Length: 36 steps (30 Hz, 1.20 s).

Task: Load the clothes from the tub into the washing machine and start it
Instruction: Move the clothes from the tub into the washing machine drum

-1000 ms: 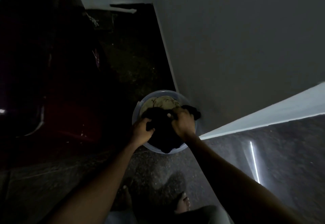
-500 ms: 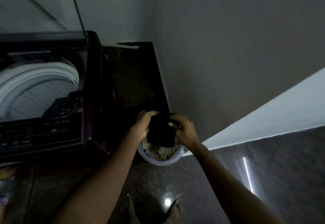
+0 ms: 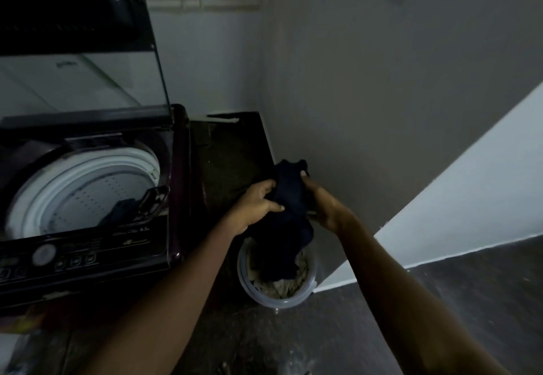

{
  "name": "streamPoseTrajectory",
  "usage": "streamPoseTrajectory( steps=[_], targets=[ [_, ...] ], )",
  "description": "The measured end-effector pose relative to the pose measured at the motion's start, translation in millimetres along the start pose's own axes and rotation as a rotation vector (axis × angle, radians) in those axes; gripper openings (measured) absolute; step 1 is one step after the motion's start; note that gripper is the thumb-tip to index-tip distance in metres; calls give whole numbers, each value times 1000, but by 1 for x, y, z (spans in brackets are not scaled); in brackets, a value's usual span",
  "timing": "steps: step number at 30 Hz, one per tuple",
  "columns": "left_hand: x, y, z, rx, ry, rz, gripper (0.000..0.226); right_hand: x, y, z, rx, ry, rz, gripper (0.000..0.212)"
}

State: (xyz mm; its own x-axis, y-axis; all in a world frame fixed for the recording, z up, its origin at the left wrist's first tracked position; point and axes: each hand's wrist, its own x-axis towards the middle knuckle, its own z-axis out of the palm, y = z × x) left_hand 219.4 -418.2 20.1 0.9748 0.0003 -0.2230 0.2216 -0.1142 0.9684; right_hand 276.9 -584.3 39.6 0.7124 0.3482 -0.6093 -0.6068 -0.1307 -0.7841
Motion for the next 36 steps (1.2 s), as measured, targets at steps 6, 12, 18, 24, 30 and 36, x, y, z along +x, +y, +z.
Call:
streamPoseTrajectory(
  steps=[6, 12, 18, 24, 30, 36],
  targets=[
    [-1, -18, -20, 338, -19, 22, 32, 6, -12, 3, 50, 86, -135, 40],
    [-12, 4, -23, 197, 111, -76, 58, -6, -29, 10, -196, 84, -367, 6],
    [-10, 55, -17, -202, 102, -111, 36, -20, -47, 30, -335, 1, -561, 16],
    [-3, 64, -8, -259, 164, -18, 14, -17, -47, 12, -322, 22, -577, 22],
    [3, 81, -5, -303, 276, 28, 19, -27, -16, -9, -211, 187, -498, 58],
    [-7, 109, -10, -583, 227, 97, 19, -14, 26, -2, -429, -54, -387, 78]
  ],
)
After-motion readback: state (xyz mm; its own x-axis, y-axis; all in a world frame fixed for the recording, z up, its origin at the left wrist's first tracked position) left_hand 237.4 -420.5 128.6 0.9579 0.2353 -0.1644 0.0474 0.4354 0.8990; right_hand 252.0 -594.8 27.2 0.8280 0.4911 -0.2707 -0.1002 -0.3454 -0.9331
